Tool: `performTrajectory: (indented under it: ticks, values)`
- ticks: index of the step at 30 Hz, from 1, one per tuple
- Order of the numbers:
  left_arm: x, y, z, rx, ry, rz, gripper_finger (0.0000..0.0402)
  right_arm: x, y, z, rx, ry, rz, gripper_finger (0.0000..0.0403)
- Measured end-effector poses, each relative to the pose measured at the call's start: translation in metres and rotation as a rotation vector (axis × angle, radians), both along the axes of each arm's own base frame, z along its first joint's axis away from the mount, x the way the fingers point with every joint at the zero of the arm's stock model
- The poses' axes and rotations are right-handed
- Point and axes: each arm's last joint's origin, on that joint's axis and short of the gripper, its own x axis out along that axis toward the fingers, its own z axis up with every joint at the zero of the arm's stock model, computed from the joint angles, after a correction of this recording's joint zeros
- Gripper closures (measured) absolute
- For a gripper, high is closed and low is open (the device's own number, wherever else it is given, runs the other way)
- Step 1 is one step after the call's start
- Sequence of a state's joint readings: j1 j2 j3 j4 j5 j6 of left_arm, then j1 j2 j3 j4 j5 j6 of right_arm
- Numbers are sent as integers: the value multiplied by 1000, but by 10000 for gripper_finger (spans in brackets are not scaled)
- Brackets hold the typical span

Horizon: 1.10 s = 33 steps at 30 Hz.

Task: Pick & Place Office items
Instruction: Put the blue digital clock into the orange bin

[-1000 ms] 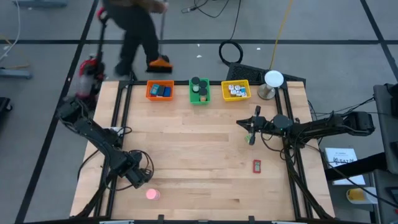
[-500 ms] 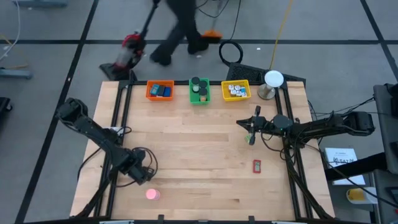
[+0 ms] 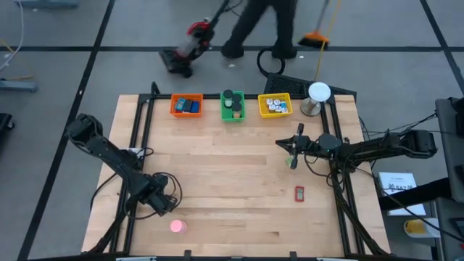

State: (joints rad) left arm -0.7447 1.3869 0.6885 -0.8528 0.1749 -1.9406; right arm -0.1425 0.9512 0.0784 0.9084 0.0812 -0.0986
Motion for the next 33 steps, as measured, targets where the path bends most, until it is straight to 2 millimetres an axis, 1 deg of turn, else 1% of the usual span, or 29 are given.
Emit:
performTrajectory:
  ticks: [4,7,13,16,18,22,25,30,33]
  values:
    - [-7,3,-12,17,15,27,168,0,0,0,0,0,0,385]
    - [-8,3,-14,13,10,40,204,0,0,0,0,0,0,385]
    - [-6,6,-14,6,7,24,293,0,0,0,0,0,0,385]
    - [-3,12,-10,18,-19,37,338,0,0,0,0,-1,-1,385]
    - [1,18,-6,27,-61,52,357,0,0,0,0,0,-1,385]
    - [7,35,7,57,-166,74,357,0,0,0,0,0,-1,385]
    - [9,53,18,98,-236,105,357,0,0,0,0,0,-1,385]
    - [13,86,33,203,-363,144,349,0,0,0,0,0,-1,385]
    - [21,103,39,287,-453,146,351,0,0,0,0,-1,-1,385]
